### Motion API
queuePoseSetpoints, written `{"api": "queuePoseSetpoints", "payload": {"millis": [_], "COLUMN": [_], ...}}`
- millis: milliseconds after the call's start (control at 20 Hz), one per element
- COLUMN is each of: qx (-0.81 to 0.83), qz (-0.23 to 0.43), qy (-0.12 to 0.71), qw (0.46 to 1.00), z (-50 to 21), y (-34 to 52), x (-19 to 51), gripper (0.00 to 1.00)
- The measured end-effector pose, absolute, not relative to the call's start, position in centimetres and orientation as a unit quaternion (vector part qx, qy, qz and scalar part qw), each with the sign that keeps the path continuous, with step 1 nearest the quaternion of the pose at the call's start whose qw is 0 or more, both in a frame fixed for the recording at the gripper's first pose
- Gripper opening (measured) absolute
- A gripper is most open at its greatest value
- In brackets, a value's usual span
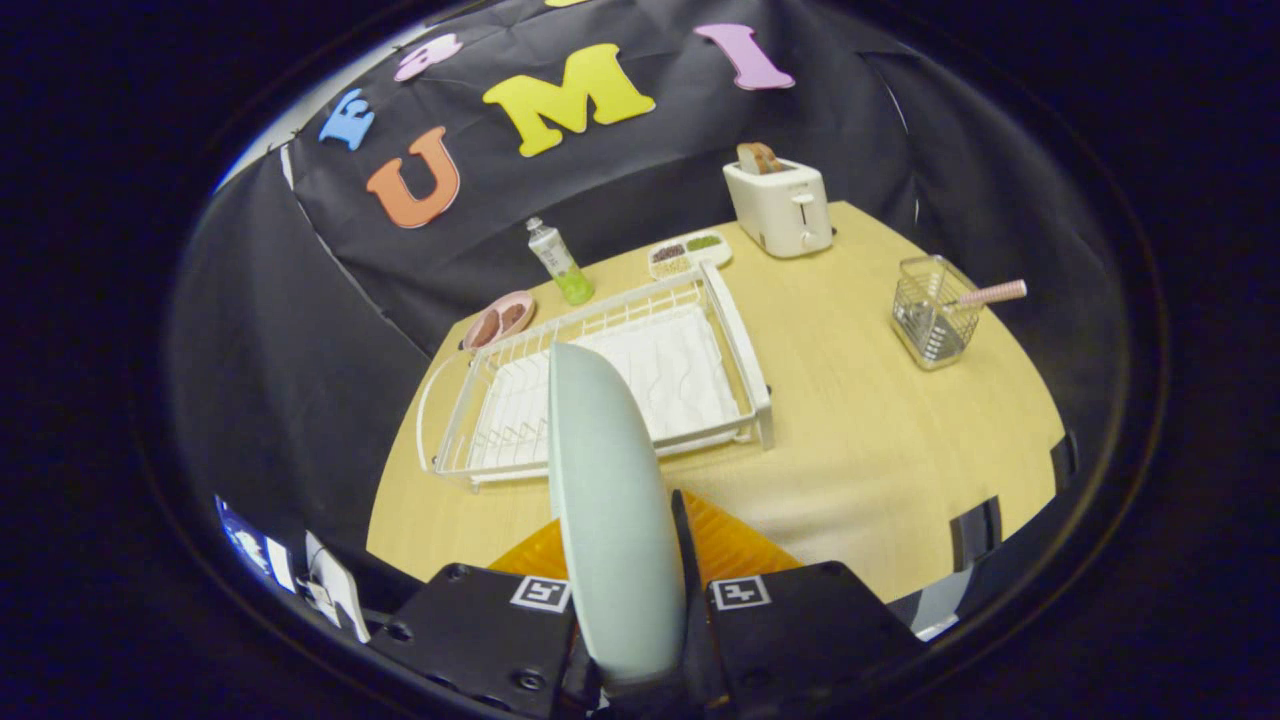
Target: Take the plate from the dish rack, then take the spoon from the basket and place it into the plate.
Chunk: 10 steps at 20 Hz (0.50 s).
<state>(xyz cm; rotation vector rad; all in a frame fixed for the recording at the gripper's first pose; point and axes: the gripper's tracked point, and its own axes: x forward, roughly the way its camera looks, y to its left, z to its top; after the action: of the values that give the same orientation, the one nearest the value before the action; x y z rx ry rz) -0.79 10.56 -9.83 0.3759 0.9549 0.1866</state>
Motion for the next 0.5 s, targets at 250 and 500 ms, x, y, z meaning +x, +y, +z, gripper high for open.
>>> {"api": "queuePoseSetpoints", "payload": {"millis": [250,500], "qx": [0.214,0.249], "qz": [0.083,0.086], "qy": [0.492,0.495], "qw": [0.84,0.828], "z": [-14.7,-16.0], "y": [10.3,10.3], "x": [-2.0,-1.4], "gripper": [0.36,0.37]}}
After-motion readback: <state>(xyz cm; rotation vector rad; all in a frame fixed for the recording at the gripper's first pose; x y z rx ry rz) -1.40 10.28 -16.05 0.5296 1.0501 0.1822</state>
